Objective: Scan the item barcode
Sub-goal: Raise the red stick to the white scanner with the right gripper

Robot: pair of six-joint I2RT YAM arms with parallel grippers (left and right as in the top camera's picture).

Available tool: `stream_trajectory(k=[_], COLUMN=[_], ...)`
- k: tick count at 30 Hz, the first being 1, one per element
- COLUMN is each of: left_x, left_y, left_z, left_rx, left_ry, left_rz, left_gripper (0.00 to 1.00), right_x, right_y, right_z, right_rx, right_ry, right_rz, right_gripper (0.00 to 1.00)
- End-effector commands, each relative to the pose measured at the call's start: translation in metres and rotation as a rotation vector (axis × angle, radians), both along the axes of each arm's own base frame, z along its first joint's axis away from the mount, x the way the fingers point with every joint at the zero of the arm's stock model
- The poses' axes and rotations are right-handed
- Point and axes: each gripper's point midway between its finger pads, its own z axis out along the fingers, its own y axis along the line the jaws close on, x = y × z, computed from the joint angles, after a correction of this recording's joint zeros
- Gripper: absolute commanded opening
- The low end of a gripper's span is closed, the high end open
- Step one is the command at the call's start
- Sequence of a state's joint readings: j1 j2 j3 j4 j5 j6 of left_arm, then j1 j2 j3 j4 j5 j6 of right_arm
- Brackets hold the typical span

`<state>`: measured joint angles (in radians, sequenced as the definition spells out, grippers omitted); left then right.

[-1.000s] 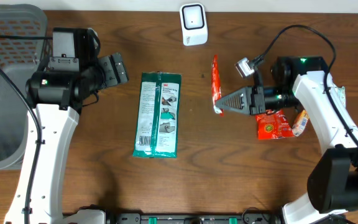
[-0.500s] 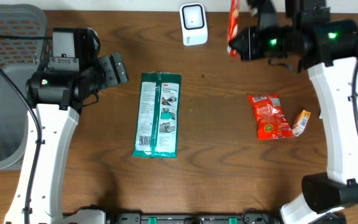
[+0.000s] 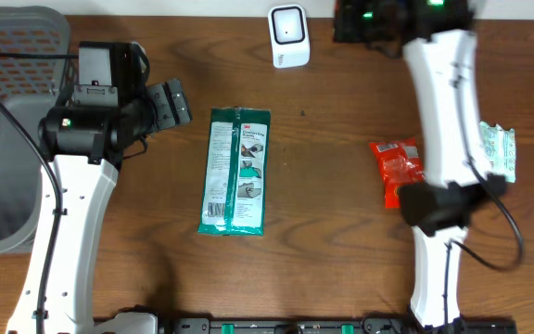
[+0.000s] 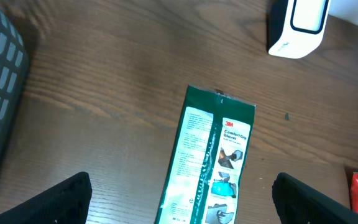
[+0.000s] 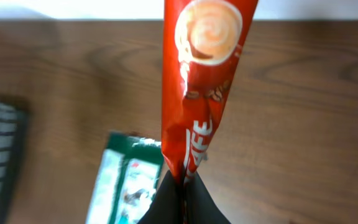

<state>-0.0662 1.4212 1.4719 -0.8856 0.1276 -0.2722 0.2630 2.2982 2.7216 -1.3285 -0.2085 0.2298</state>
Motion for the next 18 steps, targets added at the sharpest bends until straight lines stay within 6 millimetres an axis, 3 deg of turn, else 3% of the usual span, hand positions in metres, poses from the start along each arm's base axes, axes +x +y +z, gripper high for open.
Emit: stream_trajectory(k=[1,6,10,18], left_x=[0.000,0.000,0.000,0.000], left_y=[0.003,0.003,0.003,0.003], left_z=[0.000,0.000,0.000,0.000], left_rx=[0.010,0.010,0.010,0.010], left_ry=[-0.003,-0.003,-0.003,-0.003], left_rz=[0.000,0.000,0.000,0.000], left_gripper=[0.93,0.93,0.93,0.93], right_x=[0.023,0.055,0.074,0.080], right_y=[0.026,0.051,0.062,0.058], right_z=[-0.045,-0.102,-0.135,-0.167], right_rx=[-0.090,-0.175,-0.230,-0.295], right_ry=[-0.010,-0.045,-0.080,-0.063], right_rz=[0.039,0.035,0.019,-0.009], right_gripper=[0.01,0.01,0.01,0.01])
